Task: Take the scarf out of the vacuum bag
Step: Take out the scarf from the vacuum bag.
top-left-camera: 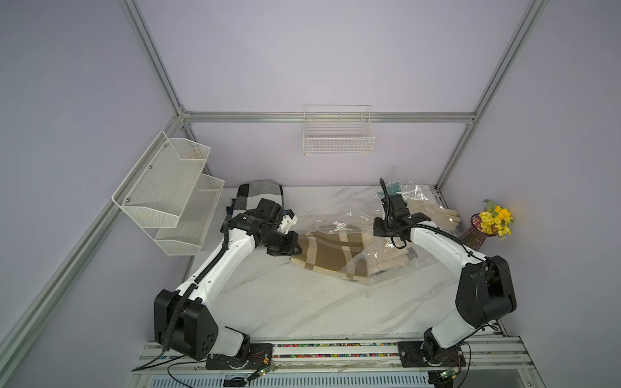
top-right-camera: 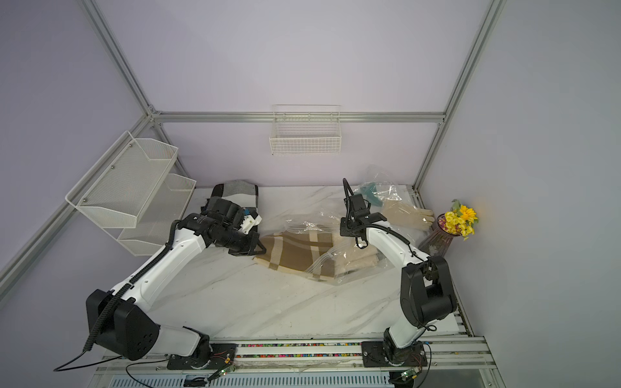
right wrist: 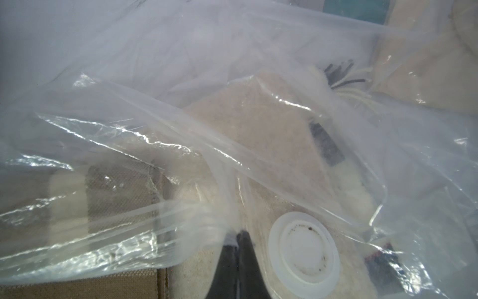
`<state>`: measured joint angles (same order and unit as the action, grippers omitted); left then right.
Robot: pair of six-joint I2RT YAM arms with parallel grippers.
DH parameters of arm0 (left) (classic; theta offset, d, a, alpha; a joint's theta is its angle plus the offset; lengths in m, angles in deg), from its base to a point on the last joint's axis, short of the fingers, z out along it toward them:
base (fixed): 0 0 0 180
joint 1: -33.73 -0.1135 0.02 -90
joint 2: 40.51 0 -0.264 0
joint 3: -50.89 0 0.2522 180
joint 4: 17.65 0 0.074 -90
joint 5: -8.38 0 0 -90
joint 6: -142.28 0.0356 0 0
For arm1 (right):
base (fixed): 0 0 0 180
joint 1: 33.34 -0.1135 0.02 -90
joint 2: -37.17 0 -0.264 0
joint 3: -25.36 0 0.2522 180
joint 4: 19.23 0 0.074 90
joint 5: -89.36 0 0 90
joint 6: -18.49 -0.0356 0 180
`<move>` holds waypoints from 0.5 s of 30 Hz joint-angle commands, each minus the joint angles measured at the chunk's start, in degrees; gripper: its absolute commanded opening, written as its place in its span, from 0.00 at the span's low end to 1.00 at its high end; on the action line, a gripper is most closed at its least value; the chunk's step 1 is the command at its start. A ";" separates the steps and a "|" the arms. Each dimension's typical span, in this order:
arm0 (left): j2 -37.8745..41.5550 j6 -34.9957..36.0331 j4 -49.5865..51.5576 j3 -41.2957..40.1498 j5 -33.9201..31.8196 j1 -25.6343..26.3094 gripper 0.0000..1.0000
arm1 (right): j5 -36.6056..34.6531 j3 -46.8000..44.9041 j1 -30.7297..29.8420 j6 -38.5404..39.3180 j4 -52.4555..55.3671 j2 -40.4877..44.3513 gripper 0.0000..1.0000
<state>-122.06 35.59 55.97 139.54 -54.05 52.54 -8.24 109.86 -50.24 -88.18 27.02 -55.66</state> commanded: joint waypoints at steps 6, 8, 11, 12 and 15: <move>1.42 8.84 8.58 2.65 -11.68 -0.53 0.00 | 0.06 -1.03 1.17 -0.96 -1.09 2.48 0.00; 2.12 9.58 9.34 2.72 -14.92 -0.57 0.00 | 0.35 -1.05 1.17 -1.00 -1.18 2.67 0.00; 3.22 9.58 10.32 2.97 -19.25 -0.58 0.00 | 0.82 -0.99 1.17 -0.96 -1.22 2.67 0.00; 3.41 9.39 10.84 3.13 -20.86 -0.57 0.00 | 0.98 -1.09 1.17 -1.00 -1.37 2.74 0.00; 3.60 9.04 12.57 3.45 -25.77 -0.55 0.00 | 1.61 -1.21 1.11 -1.03 -1.77 2.67 0.00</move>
<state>-120.93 42.78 64.56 140.38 -71.49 52.54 -5.46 109.31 -50.20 -88.55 26.67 -54.77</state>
